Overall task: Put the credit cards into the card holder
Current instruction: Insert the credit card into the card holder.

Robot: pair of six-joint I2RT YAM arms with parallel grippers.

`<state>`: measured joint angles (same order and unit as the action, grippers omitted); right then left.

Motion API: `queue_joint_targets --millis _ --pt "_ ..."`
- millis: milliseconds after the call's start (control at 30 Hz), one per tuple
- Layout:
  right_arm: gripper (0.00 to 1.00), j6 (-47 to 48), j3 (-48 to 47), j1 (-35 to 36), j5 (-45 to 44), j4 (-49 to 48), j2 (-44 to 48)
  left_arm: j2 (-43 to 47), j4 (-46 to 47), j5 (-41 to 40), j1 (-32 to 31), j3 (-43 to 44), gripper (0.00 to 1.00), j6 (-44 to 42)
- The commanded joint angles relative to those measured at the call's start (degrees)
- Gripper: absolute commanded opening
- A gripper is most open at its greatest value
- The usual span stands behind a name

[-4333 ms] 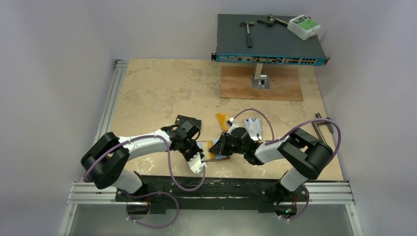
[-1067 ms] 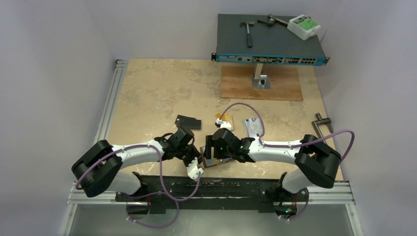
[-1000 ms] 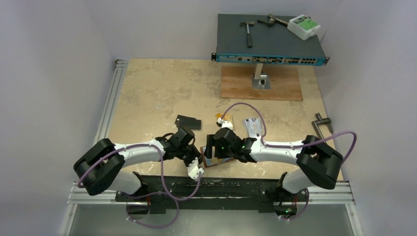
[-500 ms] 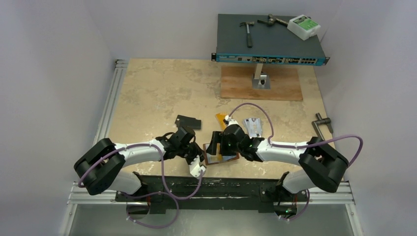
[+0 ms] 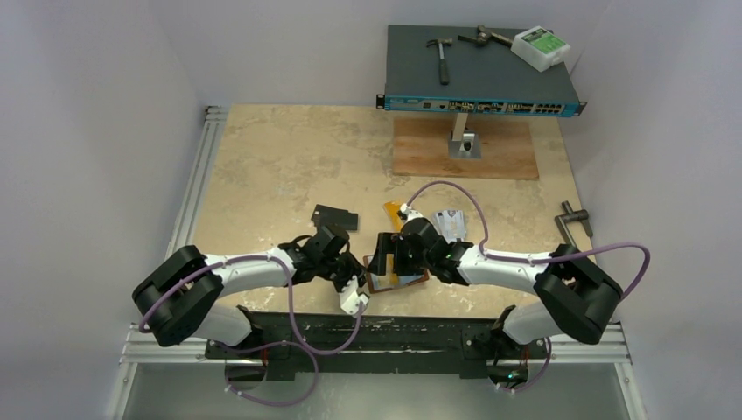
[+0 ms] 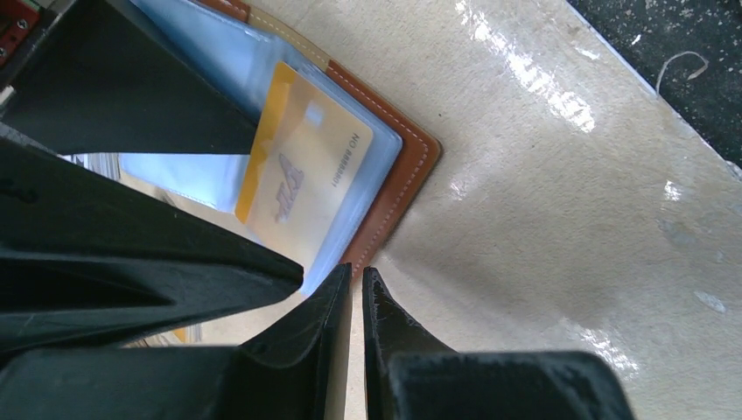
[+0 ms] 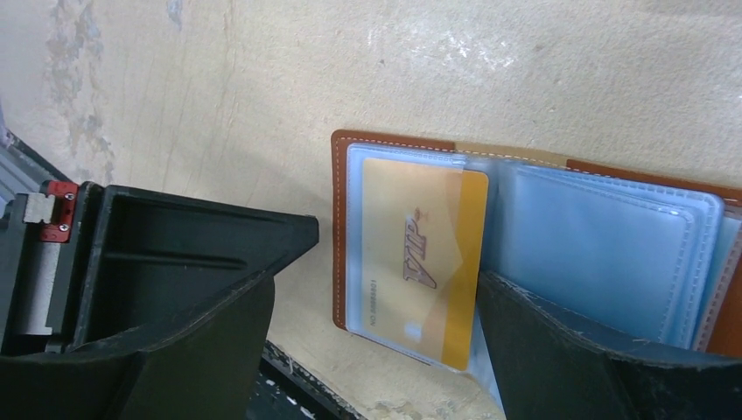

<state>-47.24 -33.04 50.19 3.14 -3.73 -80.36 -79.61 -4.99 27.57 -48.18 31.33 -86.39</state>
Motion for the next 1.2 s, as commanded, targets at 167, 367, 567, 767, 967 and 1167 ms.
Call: queue_joint_targets --millis 167,367,567,767,967,1167 --pt "0.79 2.11 -3.37 1.22 2.42 -1.48 -0.43 -1.80 5.09 1.62 -1.63 0.31 0.09 1.27" --pt "0.79 3.08 -4.50 3.59 2.49 -1.69 -1.08 -1.79 3.36 0.83 -1.66 -1.44 0.09 0.49" --pt "0.78 3.03 -4.84 5.15 0.34 0.80 -2.79 1.83 6.85 -0.33 -1.65 -5.99 0.09 1.21" --pt "0.78 3.09 -6.31 6.34 0.06 1.23 -5.18 3.20 11.50 -1.43 -1.74 -9.01 0.09 2.13" --pt "0.78 3.79 -7.05 7.52 1.23 0.63 -6.07 2.96 14.74 -2.50 -2.13 -9.54 0.10 3.45" --pt "0.78 4.64 -7.17 7.98 4.34 0.27 -6.79 2.73 15.04 -4.49 -2.09 -8.59 0.12 4.61"
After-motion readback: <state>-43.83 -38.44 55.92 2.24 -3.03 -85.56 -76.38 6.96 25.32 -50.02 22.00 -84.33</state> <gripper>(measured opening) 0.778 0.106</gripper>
